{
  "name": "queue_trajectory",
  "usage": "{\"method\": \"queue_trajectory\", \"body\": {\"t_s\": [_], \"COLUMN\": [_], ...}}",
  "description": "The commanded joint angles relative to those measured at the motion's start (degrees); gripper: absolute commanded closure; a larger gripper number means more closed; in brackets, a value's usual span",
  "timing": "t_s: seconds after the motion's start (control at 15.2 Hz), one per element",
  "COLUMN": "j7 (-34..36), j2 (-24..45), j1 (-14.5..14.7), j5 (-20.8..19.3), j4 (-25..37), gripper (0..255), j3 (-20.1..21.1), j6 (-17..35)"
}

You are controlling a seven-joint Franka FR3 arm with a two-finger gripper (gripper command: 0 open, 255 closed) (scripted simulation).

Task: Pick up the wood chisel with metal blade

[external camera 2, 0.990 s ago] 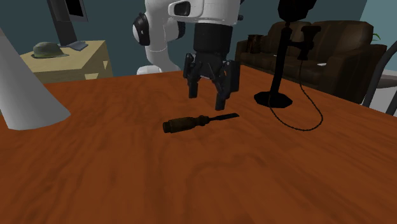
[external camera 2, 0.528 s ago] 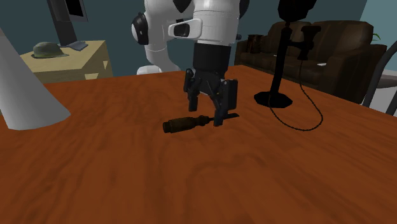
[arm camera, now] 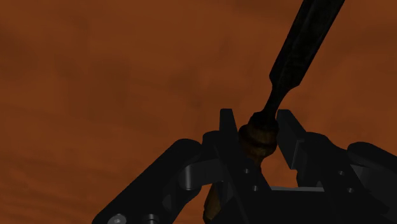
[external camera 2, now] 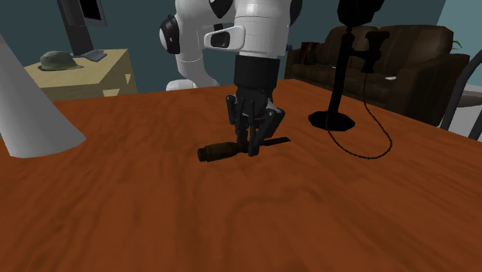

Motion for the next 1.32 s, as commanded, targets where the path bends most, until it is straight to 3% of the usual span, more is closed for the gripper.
{"method": "queue_trajectory", "body": {"t_s": [0.0,0.2,0.66,0.92,1.19,1.25], "j7": [0.0,0.0,-1.0,-1.7,-3.2,-3.3], "j2": [0.1,0.3,3.0,5.7,11.6,12.0], "j1": [0.0,0.0,1.6,3.1,6.1,6.4], "j5": [0.0,0.0,-0.7,-1.6,-3.2,-3.3], "j4": [-0.2,0.1,9.9,17.7,31.3,32.2], "gripper": [255,255,255,255,255,255], "j3": [0.0,0.0,-0.2,-0.4,-1.3,-1.4], "j6": [0.0,-0.1,-7.2,-12.1,-19.5,-20.0]}}
